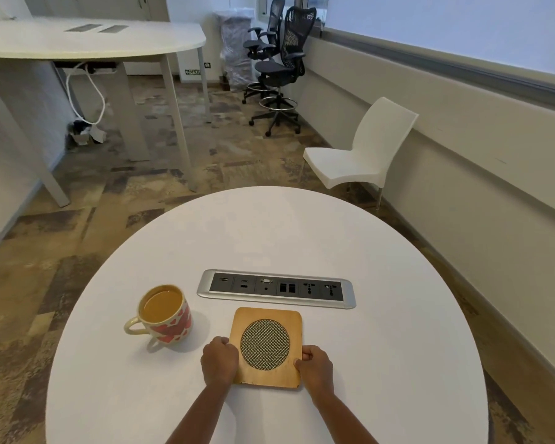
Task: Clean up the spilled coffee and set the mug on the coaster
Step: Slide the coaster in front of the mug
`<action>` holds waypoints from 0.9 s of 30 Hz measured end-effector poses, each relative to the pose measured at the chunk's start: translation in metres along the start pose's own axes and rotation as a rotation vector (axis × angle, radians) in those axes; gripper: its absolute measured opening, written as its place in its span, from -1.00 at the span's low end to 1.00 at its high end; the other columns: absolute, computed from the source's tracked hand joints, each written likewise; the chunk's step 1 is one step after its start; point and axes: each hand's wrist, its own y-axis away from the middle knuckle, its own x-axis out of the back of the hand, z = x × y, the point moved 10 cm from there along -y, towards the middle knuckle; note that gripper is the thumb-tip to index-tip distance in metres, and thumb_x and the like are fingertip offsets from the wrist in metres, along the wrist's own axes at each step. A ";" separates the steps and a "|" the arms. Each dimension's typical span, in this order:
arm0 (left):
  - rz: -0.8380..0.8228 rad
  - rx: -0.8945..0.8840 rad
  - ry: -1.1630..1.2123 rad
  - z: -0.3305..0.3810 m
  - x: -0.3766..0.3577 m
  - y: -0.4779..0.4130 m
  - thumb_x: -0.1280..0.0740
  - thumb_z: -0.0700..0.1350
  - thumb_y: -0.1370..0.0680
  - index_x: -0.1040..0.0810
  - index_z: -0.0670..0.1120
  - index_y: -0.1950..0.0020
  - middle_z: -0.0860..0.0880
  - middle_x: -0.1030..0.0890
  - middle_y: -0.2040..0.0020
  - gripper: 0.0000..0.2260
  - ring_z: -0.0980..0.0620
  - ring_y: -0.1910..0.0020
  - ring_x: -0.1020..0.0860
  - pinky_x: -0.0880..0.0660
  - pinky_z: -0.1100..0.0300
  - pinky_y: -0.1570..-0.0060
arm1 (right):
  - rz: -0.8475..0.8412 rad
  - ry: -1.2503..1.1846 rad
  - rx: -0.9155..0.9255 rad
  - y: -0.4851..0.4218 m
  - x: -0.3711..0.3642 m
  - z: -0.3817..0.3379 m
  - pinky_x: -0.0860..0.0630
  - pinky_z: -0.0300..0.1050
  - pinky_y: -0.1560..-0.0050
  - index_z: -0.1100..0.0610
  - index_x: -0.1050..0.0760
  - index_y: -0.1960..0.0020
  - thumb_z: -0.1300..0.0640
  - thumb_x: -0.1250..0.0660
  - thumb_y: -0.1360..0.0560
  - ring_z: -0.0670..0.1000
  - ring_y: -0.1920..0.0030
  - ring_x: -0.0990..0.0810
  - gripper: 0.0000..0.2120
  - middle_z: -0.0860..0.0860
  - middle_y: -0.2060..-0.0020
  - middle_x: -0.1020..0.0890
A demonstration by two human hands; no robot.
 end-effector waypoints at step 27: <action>0.313 -0.790 -0.573 0.081 0.055 0.033 -0.54 -0.30 -0.17 -0.62 -0.23 0.04 -0.20 -0.67 0.15 -0.63 -0.14 0.18 -0.64 -0.62 0.07 0.20 | -0.080 0.326 0.440 0.026 -0.050 -0.088 -0.29 -0.23 -0.33 0.18 -0.16 -0.45 0.27 -0.24 -0.51 0.01 -0.40 -0.28 -0.45 0.08 -0.39 -0.30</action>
